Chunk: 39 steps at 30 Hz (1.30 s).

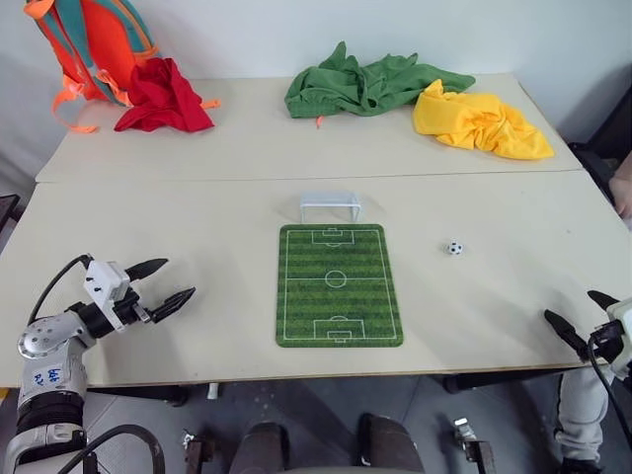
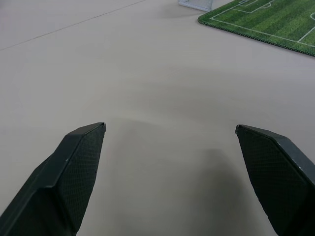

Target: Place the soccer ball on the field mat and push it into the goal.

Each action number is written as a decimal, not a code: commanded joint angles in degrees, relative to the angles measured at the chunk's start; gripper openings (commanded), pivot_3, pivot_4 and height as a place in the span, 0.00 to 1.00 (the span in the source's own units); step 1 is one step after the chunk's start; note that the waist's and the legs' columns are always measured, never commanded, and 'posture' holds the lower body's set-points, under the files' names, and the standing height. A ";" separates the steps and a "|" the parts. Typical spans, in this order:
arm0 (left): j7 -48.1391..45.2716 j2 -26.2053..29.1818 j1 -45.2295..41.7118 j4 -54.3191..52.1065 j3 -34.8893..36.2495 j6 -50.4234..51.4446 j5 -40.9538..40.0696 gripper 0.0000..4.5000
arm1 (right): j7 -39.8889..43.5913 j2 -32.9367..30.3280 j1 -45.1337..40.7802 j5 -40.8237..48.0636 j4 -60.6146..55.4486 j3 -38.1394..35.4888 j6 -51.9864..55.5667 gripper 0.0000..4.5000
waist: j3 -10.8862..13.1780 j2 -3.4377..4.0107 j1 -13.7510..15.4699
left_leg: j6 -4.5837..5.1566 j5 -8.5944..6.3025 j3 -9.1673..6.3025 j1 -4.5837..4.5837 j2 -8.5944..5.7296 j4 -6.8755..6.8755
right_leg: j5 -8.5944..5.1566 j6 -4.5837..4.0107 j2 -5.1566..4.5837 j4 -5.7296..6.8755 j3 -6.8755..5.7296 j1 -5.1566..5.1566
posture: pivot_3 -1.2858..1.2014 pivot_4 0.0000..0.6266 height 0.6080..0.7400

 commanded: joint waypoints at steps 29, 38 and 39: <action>-9.02 -0.45 -0.69 -15.77 -2.92 9.95 -5.92 1.00 | 3.99 3.52 -32.84 -3.24 -2.41 21.92 26.59 0.91 | 0.07 -0.02 -0.16 | 0.08 -0.14 0.32 -0.49 0.10 0.57 | 0.07 -0.04 0.10 0.26 0.24 -0.53 | 0.52 0.24 1.00; -7.22 -0.22 1.47 -18.33 -1.75 11.24 -6.47 1.00 | 5.33 4.91 -34.50 -3.62 -0.25 22.09 25.68 0.91 | 0.07 -0.02 -0.87 | 0.07 -0.15 0.24 -0.58 0.12 0.76 | 0.07 -0.04 0.10 0.37 0.24 -0.55 | 0.52 0.24 1.00; -7.13 -0.30 1.34 -18.22 -1.79 11.23 -6.37 1.00 | 5.44 5.05 -34.69 -3.82 0.26 22.19 25.36 0.91 | 0.07 -0.02 -0.90 | 0.07 -0.15 0.24 -0.59 0.12 0.77 | 0.07 -0.04 0.10 0.37 0.23 -0.55 | 0.52 0.24 1.00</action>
